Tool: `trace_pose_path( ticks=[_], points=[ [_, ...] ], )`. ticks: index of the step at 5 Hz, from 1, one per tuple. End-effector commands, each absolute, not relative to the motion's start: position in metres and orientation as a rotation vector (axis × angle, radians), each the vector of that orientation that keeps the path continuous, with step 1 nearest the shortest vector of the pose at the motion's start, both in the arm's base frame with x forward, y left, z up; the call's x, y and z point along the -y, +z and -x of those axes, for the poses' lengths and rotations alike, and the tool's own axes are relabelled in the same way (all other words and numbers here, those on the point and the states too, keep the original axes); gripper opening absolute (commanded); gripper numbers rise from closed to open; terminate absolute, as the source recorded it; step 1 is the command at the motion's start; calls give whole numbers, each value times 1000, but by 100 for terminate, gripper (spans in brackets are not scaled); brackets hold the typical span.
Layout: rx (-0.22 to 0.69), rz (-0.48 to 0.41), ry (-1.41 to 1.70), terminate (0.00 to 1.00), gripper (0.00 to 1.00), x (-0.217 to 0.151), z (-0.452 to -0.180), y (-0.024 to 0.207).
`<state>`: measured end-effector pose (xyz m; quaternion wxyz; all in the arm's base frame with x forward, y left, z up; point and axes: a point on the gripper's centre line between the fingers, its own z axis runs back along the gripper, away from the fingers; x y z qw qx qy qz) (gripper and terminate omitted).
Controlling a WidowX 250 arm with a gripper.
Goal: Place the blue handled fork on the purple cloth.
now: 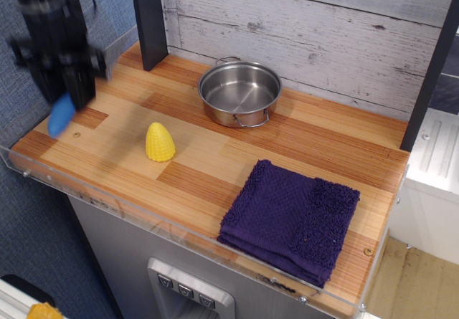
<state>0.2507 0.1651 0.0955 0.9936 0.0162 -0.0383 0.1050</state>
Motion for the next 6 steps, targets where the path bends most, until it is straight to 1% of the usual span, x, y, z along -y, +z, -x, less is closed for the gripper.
trace_pose_path(
  ticks=[1, 2, 3, 4, 5, 6],
  points=[
    [235, -55, 171, 0, 0, -110, -251, 150],
    [220, -75, 114, 0, 0, -59, -251, 134],
    [183, -103, 102, 0, 0, -18, -247, 112],
    [157, -111, 95, 0, 0, 13, -244, 96],
    [136, -103, 75, 0, 0, 39, -241, 86],
    [102, -78, 72, 0, 0, 57, -235, 70]
  ],
)
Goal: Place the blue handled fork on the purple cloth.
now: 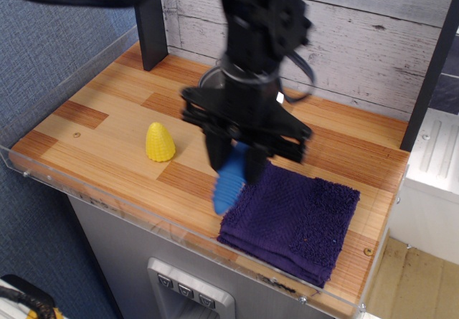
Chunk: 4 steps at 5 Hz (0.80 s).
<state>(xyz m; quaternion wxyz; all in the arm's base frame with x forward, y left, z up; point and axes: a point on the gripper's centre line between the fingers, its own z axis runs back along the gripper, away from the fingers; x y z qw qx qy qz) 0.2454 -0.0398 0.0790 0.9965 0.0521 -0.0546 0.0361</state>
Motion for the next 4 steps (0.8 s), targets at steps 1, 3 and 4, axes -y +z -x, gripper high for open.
trace_pose_path(
  ticks=[1, 3, 4],
  points=[
    [63, -43, 58, 0, 0, 72, -230, 51],
    [14, -32, 38, 0, 100, 73, -223, 33],
    [49, -3, 63, 0, 100, 66, -227, 54]
  ],
)
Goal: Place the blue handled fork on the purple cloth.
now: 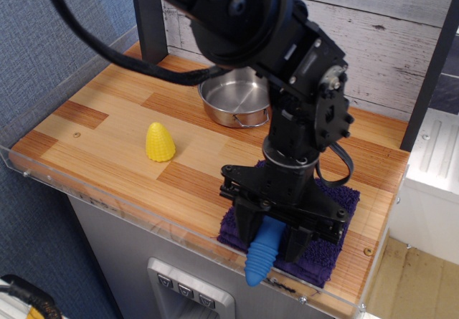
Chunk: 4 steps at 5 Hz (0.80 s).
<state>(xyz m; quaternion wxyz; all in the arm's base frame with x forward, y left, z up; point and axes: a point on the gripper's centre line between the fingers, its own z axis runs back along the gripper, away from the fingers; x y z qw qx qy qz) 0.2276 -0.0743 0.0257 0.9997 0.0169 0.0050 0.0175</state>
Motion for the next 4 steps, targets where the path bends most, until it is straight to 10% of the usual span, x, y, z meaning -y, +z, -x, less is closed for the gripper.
trace_pose_path(
  ticks=[1, 4],
  points=[
    [92, 26, 91, 0, 100, 53, -235, 86],
    [293, 22, 154, 0, 100, -3, -268, 182]
  ],
)
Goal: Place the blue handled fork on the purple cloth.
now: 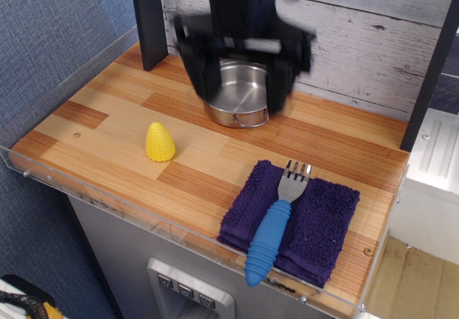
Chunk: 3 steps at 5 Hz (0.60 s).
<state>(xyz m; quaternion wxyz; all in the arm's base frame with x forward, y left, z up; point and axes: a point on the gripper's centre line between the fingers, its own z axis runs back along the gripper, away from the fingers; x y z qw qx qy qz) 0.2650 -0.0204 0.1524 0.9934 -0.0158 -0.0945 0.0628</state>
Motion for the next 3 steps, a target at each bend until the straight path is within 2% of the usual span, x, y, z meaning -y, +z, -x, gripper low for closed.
trace_pose_path(
  ticks=[1, 2, 3],
  points=[
    [301, 2, 148, 0, 100, -25, -278, 188],
    [301, 2, 148, 0, 100, -25, -278, 188],
    [301, 2, 148, 100, 100, -25, -278, 188]
  ],
)
